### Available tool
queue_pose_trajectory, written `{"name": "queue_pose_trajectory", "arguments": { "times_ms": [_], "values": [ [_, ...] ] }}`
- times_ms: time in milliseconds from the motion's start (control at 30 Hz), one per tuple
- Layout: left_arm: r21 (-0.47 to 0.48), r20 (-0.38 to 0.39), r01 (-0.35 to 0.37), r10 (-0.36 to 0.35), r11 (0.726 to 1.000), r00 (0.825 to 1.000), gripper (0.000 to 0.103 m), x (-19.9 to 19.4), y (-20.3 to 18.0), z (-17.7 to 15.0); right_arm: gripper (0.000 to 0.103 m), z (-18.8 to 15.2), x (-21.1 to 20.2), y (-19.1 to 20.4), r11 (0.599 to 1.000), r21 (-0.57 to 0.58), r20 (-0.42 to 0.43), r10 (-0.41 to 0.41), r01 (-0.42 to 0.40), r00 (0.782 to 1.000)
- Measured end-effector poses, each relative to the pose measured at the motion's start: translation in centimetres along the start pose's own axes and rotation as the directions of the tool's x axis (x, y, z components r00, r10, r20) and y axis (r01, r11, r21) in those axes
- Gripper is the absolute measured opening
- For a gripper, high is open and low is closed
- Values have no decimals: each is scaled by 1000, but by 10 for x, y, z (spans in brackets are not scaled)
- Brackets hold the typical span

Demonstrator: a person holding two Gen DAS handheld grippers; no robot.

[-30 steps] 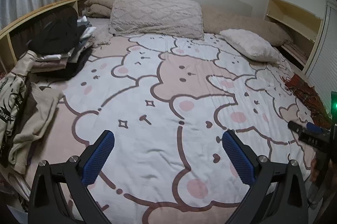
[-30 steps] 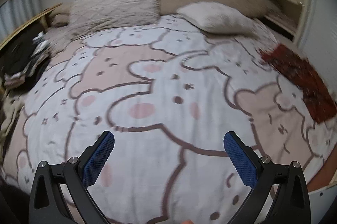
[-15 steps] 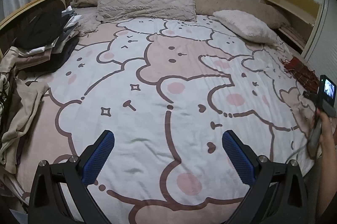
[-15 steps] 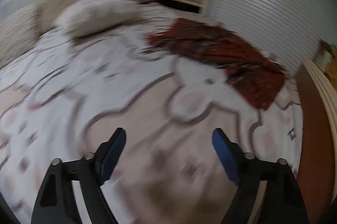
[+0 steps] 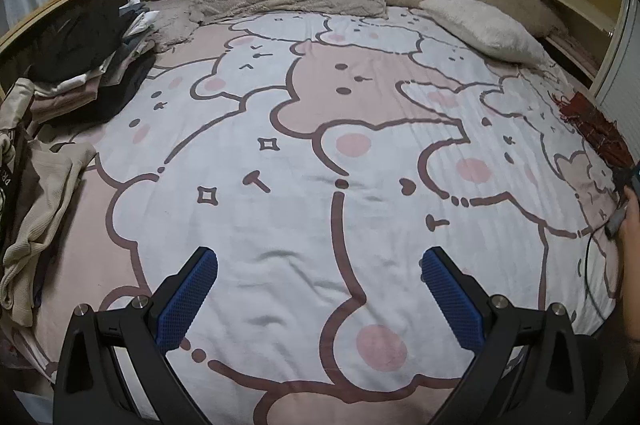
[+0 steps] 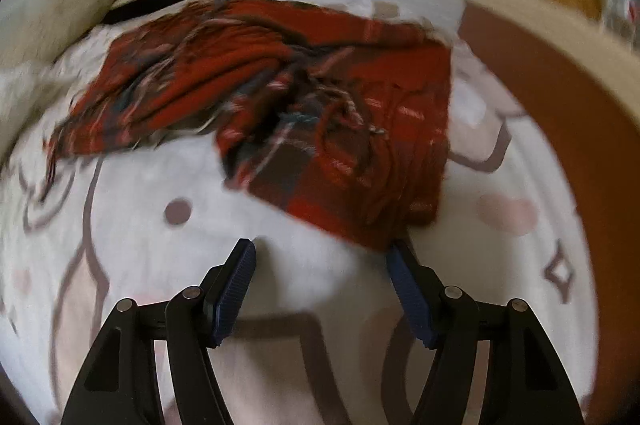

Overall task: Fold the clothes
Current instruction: 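Reach the right tool to the red plaid blanket and grasp its edge, then lift the red plaid blanket with the right tool and spread it over the bed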

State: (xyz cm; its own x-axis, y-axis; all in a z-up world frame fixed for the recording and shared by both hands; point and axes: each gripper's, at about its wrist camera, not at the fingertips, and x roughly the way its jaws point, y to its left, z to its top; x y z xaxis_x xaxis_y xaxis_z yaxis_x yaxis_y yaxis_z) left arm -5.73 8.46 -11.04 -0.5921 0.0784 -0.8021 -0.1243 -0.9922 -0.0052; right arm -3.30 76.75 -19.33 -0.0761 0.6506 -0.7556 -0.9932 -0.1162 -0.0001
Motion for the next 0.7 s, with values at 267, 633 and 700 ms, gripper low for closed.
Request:
{"name": "queue_pose_trajectory", "arguments": {
  "times_ms": [267, 633, 700],
  "values": [
    [40, -6, -17, 17, 999, 1000, 103, 3, -5, 0, 44, 22, 19, -34, 919, 337, 29, 208, -205, 978],
    [26, 17, -1, 0, 1000, 1000, 103, -5, -5, 2, 11, 66, -79, 23, 864, 131, 227, 451, -486, 863],
    [25, 40, 10, -11, 1000, 999, 103, -13, -6, 4, 11, 75, -132, 41, 817, 35, 310, 539, -576, 783]
  ]
}}
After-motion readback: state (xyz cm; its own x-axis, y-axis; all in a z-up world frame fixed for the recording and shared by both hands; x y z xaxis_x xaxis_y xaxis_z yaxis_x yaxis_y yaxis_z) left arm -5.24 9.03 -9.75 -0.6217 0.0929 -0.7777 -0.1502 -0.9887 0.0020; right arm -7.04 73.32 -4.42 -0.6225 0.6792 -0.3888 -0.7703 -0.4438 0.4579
